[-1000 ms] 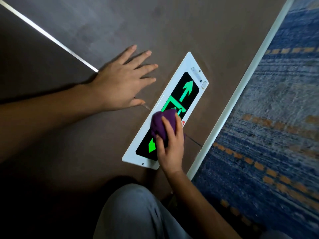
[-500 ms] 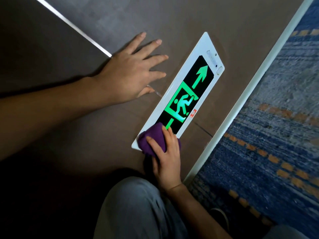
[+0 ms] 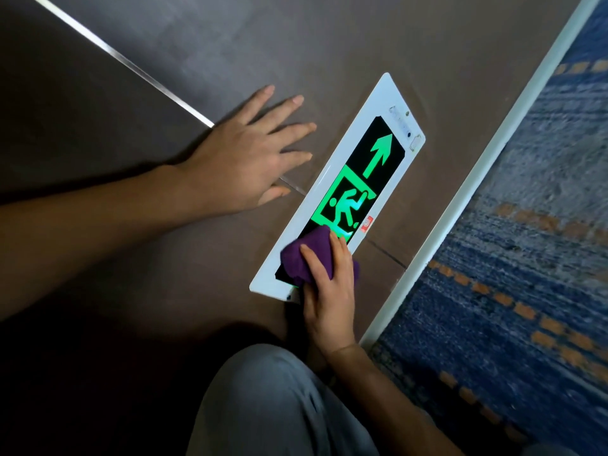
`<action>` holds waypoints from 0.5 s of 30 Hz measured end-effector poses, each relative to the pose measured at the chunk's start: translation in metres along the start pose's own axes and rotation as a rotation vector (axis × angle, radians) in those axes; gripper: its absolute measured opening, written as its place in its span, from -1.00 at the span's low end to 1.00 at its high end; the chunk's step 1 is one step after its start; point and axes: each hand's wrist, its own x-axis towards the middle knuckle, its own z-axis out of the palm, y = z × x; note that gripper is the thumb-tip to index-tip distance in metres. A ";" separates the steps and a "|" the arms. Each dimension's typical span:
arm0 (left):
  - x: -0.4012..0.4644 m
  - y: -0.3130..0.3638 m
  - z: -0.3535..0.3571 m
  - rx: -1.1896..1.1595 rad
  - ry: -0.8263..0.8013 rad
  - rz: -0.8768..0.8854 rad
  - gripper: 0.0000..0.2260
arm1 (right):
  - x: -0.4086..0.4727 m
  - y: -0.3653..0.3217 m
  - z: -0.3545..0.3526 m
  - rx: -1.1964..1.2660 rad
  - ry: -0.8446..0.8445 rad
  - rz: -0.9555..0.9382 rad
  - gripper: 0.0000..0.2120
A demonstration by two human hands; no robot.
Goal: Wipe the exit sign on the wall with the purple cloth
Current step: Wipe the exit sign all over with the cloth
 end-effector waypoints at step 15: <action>0.007 0.002 0.005 0.008 0.002 0.026 -0.48 | 0.156 0.033 -0.076 -0.042 0.115 0.128 -0.48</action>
